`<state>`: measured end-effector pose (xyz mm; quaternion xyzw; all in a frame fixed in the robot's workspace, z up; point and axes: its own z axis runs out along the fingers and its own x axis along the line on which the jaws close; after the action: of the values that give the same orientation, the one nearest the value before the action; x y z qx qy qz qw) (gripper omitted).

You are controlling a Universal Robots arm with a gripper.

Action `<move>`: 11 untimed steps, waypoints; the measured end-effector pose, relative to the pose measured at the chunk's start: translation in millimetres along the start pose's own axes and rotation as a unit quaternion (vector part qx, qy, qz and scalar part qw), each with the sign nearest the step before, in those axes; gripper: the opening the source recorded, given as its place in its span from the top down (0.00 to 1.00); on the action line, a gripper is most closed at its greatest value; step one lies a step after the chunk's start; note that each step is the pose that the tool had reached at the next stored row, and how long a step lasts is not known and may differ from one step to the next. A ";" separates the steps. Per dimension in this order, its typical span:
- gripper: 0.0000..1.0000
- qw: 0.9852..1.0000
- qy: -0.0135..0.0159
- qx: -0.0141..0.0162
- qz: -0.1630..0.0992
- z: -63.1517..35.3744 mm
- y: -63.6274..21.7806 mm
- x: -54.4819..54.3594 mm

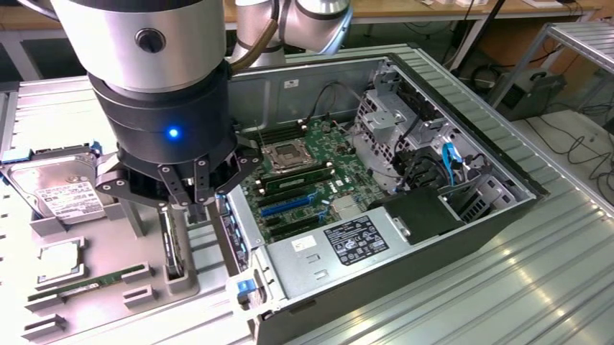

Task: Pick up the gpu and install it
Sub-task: 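Reach for the gpu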

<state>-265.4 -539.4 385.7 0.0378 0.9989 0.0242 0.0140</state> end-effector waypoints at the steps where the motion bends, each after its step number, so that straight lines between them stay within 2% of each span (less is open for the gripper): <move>1: 0.89 1.000 0.000 0.000 0.000 0.0 -0.8 -0.1; 11: 0.89 1.000 0.000 0.000 0.000 0.0 -8.1 -0.6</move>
<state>-265.4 -547.6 385.3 0.0378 0.9989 0.0242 0.0140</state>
